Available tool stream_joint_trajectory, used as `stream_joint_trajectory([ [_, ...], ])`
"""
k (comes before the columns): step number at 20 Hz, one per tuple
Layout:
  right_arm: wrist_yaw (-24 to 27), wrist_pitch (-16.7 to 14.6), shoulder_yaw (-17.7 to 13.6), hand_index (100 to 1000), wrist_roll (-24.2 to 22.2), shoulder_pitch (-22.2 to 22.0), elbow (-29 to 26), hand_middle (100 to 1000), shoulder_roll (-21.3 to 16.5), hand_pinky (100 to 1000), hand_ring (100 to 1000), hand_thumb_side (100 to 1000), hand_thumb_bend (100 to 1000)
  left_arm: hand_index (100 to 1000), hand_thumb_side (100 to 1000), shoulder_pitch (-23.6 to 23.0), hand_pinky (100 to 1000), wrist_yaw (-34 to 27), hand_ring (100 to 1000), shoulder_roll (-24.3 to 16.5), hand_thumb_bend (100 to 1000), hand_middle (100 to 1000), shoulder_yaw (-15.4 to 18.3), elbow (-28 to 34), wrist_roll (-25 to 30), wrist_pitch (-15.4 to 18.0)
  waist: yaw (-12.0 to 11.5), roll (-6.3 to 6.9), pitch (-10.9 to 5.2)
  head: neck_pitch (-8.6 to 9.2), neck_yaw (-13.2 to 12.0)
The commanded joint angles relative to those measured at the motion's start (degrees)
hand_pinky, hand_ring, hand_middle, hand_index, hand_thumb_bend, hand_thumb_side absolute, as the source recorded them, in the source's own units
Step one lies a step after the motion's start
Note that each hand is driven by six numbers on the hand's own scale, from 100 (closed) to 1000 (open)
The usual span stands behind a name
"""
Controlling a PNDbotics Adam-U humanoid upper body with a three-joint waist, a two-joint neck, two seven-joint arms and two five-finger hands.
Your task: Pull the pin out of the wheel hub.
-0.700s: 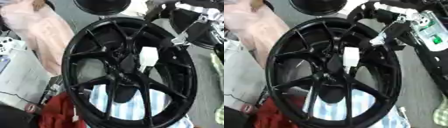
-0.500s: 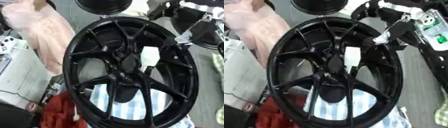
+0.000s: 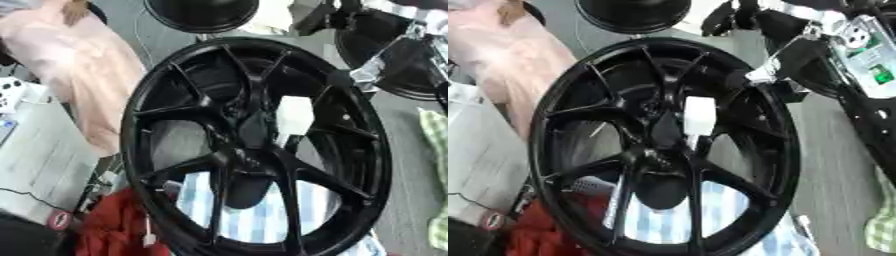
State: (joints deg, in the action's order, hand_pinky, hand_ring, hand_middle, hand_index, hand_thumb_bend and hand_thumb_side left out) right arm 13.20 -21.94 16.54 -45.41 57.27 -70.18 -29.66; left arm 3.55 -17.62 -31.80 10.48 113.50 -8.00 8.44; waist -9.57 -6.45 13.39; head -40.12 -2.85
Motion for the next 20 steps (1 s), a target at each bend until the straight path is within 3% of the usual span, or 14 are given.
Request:
stream_joint_trajectory([
  [1, -0.37, -1.41, -0.93, 814, -1.24, 1.41, 0.03, 730, -1.18, 877, 890, 197, 528, 822, 838, 0.29, 761, 0.24, 701, -1.23, 148, 749, 0.35, 1.09, 0.15, 0.17, -0.07, 0.62, -0.81, 0.28, 0.14],
  [5, -1.54, -2.64, -1.28, 814, -1.68, 1.82, -0.05, 735, -1.96, 865, 889, 204, 533, 822, 838, 0.31, 761, 0.29, 700, -1.38, 145, 749, 0.32, 1.09, 0.18, 0.25, -0.09, 0.61, -0.73, 0.38, 0.23],
  [8, -6.40, -5.30, -1.68, 813, -1.25, 2.58, -1.71, 741, -3.02, 851, 889, 219, 544, 821, 837, 0.28, 761, 0.38, 700, -1.48, 144, 749, 0.32, 1.09, 0.22, 0.27, -0.03, 0.56, -0.71, 0.41, 0.04],
  [12, -11.23, -11.61, -0.77, 820, -2.56, 3.84, -3.34, 758, -3.78, 848, 900, 195, 526, 821, 837, 0.30, 761, 0.42, 700, -1.64, 143, 749, 0.28, 1.09, 0.36, 0.32, -0.06, 0.52, -0.73, 0.53, 0.09],
  [15, -11.26, -16.66, -0.12, 830, -5.25, 4.44, -2.34, 772, -3.83, 855, 909, 188, 531, 821, 838, 0.33, 761, 0.38, 700, -1.63, 144, 749, 0.24, 1.09, 0.49, 0.28, -0.14, 0.50, -0.73, 0.51, 0.27],
  [20, -10.15, -22.20, 0.96, 839, -6.52, 4.98, -0.93, 786, -3.90, 863, 919, 151, 511, 820, 835, 0.36, 761, 0.30, 700, -1.72, 143, 749, 0.27, 1.09, 0.53, 0.37, -0.36, 0.49, -0.84, 1.00, 0.85],
])
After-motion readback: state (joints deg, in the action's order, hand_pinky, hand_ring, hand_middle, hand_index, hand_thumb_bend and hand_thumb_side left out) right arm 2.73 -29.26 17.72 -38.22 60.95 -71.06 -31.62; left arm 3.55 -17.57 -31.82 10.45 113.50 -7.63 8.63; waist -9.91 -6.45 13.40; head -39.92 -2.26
